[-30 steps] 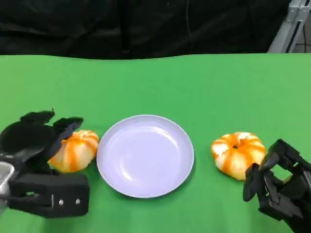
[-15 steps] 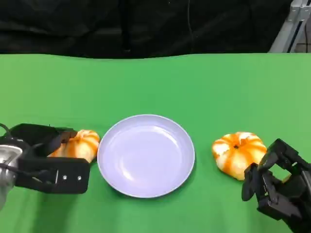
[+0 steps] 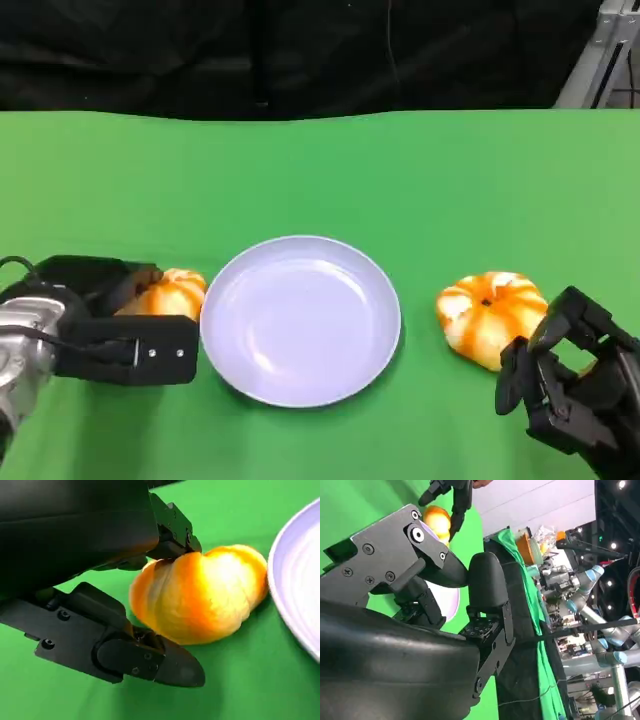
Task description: Grasp the bread from the table and place it into the plate.
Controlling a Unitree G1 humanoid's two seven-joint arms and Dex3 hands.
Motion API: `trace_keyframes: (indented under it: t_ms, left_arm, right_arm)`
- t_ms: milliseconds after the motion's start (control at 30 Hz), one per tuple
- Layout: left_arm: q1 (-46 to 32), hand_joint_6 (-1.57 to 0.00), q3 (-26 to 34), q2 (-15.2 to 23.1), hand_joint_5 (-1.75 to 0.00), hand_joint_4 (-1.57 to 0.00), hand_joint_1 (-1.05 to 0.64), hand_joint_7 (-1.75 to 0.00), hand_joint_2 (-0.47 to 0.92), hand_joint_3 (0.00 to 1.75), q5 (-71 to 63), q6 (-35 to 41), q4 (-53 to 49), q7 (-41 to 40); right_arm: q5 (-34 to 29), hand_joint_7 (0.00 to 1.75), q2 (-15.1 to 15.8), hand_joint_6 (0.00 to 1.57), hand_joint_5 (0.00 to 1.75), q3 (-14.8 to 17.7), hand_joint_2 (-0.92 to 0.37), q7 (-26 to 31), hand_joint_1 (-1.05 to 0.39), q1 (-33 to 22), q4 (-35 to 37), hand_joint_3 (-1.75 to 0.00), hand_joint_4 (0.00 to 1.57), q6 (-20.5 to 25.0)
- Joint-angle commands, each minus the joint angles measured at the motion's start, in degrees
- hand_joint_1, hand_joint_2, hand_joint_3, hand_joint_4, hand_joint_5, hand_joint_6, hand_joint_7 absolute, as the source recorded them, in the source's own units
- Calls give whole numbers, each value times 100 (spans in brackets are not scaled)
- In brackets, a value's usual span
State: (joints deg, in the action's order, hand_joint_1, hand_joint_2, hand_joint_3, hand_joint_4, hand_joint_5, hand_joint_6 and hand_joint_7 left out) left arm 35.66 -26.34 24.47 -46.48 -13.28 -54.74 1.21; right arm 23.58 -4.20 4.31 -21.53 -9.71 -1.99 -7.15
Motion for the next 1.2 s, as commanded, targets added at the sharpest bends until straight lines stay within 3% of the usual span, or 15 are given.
trace_keyframes:
  t_ms: [33,100,200,267,333,467,667,700,733,767,800,833,900,1033,1200]
  left_arm:
    - [65,-56,-50,-59,-5,-60,-57,-4,92,3,133,-166,-314,-503]
    - [46,-60,-86,-105,-5,-63,-51,-4,92,4,154,-154,-409,-673]
    - [-24,-71,-75,-200,-8,-78,-25,-6,92,6,217,-138,-536,-1093]
    - [-63,-73,-17,-249,-8,-80,-22,-6,92,6,309,-193,-635,-1347]
    - [-117,-94,109,-291,-15,-106,-10,-9,92,14,493,-240,-687,-1483]
    - [-135,-105,209,-193,-16,-120,-9,-7,92,11,750,-295,-588,-1327]
    - [-155,-98,241,-68,-14,-121,-11,-2,92,12,887,-347,-539,-1369]
    - [-158,-107,279,-8,-42,-116,-8,-6,92,14,920,-366,-532,-1401]
    - [-166,-112,329,50,-106,-90,-6,-11,92,16,970,-389,-478,-1393]
    - [-170,-93,374,95,-139,-74,-4,-59,92,17,1016,-401,-419,-1360]
    - [-172,-72,398,123,-157,-66,-2,-106,92,20,1043,-412,-371,-1328]
    - [-184,-62,428,161,-165,-62,0,-127,92,21,1082,-433,-290,-1283]
    - [-199,-64,498,234,-173,-62,2,-132,92,20,1165,-473,-109,-1206]
    - [-250,-85,595,362,-159,-74,2,-104,92,29,1179,-470,349,-1196]
    - [-319,-86,726,483,-164,-73,1,-108,92,29,1237,-470,1046,-1011]
  right_arm:
    - [37,169,31,66,175,50,-48,-2,-16,-26,-60,-125,88,-88]
    - [27,170,23,65,175,42,-48,0,-16,-29,-61,-125,88,-107]
    - [28,170,26,65,175,36,-47,37,-17,-43,-100,-125,88,-50]
    - [28,170,19,65,175,31,-46,35,-18,-53,-110,-126,88,-65]
    - [41,169,18,66,175,28,-47,14,-17,-58,-113,-126,88,-78]
    - [81,169,24,66,175,47,-48,-34,-16,-37,-77,-126,89,-98]
    - [99,167,35,67,175,67,-48,-35,-16,-29,-64,-124,89,-76]
    - [115,167,45,67,175,79,-48,-48,-16,-22,-48,-124,88,-70]
    - [125,167,57,67,175,94,-49,-53,-16,-15,-36,-124,88,-63]
    - [128,167,60,67,175,105,-48,-52,-15,-13,-27,-124,88,-66]
    - [128,167,62,67,175,109,-48,-41,-15,-16,-35,-124,88,-54]
    - [128,167,64,67,175,113,-48,-30,-15,-30,-56,-124,88,-34]
    - [108,167,70,68,175,112,-48,-6,-14,-61,-112,-124,88,2]
    - [77,168,81,68,175,116,-47,34,-15,-96,-173,-125,89,39]
    - [81,168,95,67,175,114,-46,81,-15,-117,-247,-125,89,128]
